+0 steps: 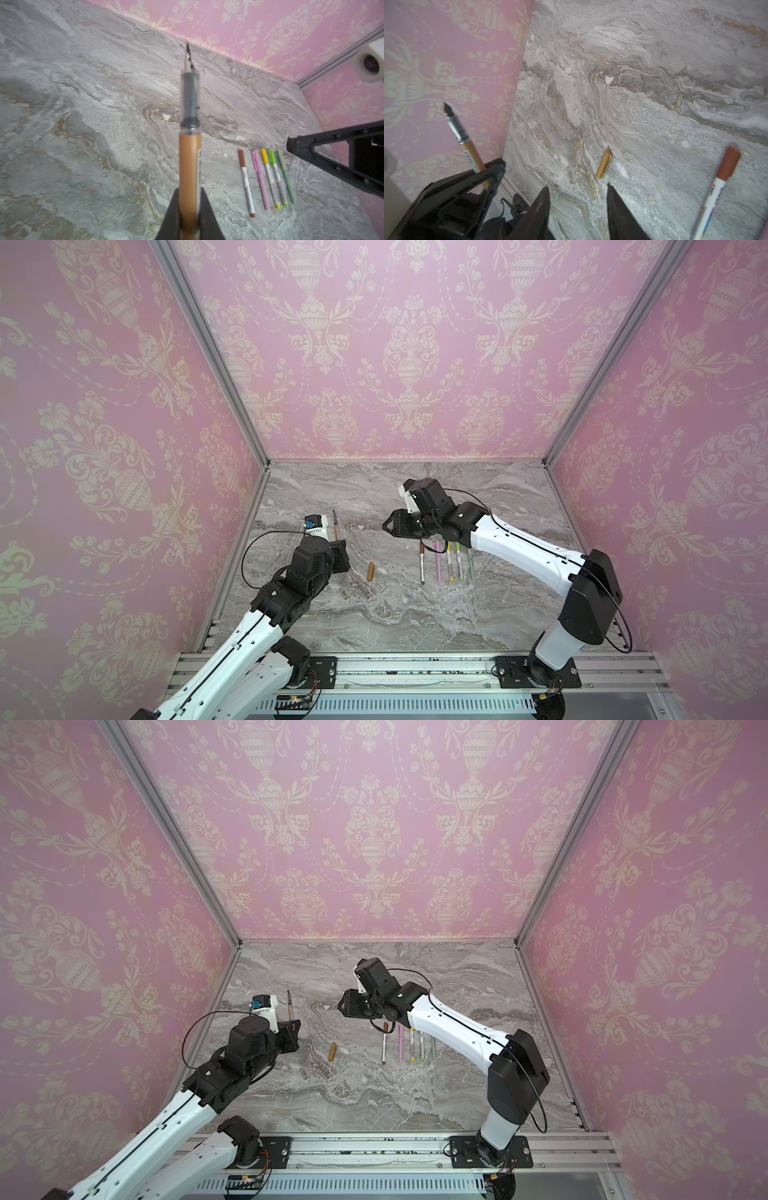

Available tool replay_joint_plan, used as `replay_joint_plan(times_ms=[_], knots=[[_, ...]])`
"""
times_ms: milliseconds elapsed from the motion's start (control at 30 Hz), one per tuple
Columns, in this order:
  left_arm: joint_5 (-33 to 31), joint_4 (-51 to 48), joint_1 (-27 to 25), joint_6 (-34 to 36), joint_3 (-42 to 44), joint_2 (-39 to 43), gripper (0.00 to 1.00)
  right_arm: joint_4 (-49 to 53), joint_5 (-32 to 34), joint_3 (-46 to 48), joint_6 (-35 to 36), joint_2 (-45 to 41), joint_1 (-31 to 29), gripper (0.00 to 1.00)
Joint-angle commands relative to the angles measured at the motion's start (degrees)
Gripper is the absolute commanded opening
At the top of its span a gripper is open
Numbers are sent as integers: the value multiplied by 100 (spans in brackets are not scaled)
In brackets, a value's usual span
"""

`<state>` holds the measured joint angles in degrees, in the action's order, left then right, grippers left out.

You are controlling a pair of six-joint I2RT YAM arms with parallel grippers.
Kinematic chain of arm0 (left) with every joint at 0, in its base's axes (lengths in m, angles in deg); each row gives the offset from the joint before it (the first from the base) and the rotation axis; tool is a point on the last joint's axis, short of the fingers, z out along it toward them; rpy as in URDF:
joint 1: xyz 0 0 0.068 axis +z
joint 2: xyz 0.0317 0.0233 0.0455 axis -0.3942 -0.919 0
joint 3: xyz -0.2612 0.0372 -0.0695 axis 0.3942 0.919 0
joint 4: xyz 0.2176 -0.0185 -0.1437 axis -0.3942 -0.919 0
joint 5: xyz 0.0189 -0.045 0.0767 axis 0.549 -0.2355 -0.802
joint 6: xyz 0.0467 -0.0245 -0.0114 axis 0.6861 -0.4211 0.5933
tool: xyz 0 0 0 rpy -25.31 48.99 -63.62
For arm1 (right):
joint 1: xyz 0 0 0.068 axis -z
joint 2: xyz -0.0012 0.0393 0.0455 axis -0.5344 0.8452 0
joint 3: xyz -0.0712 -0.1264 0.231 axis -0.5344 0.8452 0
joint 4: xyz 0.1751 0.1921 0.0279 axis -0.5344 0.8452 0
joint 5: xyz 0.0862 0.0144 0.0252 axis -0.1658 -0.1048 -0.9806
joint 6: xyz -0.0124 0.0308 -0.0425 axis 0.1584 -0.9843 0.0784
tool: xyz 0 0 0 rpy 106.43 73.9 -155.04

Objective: Insert the pens into the pen caps
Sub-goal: 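Move the right gripper down to the tan cap and grasp it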

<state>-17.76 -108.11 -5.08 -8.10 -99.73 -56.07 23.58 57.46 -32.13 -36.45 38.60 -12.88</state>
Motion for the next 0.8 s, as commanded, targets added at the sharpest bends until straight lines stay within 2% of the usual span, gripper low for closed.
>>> replay_joint_plan(times_ms=[0, 300, 467, 767], knots=[[-803, -886, 39, 252, -124, 252, 0, 1334, 670, -581, 334, 670, -410, 51], [-724, -902, 43, 309, 24, 794, 0, 2639, 1181, -2193, 383, 2439, -1190, 50], [-396, -681, 43, 305, 218, 1021, 0, 2688, 1136, -2614, 364, 3000, -1311, 46], [-176, -594, 43, 307, 288, 1154, 0, 2955, 1505, -3174, 336, 3693, -1343, 36]])
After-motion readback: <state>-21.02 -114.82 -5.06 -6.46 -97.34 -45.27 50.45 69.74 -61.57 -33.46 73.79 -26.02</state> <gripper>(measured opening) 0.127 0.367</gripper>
